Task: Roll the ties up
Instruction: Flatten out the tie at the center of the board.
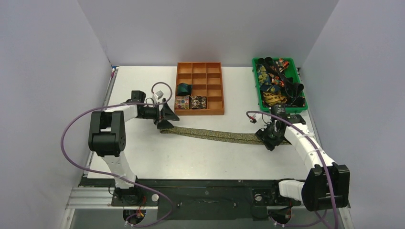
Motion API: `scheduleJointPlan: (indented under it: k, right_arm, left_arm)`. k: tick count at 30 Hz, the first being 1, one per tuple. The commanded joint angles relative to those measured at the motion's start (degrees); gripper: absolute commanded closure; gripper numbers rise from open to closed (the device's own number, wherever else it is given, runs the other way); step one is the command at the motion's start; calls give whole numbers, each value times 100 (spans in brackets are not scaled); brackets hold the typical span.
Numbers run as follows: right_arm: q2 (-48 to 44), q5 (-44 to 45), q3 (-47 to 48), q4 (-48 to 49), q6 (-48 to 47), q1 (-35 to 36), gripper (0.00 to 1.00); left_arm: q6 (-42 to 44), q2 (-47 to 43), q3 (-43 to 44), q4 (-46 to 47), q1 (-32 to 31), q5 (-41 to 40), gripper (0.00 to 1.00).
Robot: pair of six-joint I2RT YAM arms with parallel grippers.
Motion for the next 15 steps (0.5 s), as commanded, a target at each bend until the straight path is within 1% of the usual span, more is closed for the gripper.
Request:
scheduleJointPlan:
  k: [1,3,7,12,15]
  right_arm:
    - [235,752,-282,869,-128,163,52]
    - [388,1047,-410,1236,-112,217,54]
    - [746,1377,-616,2039,-40,335,59]
    - [1165,1537,-665,2666,58,461,65]
    - [1324,1805,-723,2943,43,482,74]
  left_arm:
    - [467,365,-340,-140,-17,-29,3]
    - [490,513,-669,-60,8,-209,3]
    - [243,782,-777,245,132,-397,3]
    - [533,982,-564,-196,259,-456,3]
    - [731,1000,-525,-421,319,-513,3]
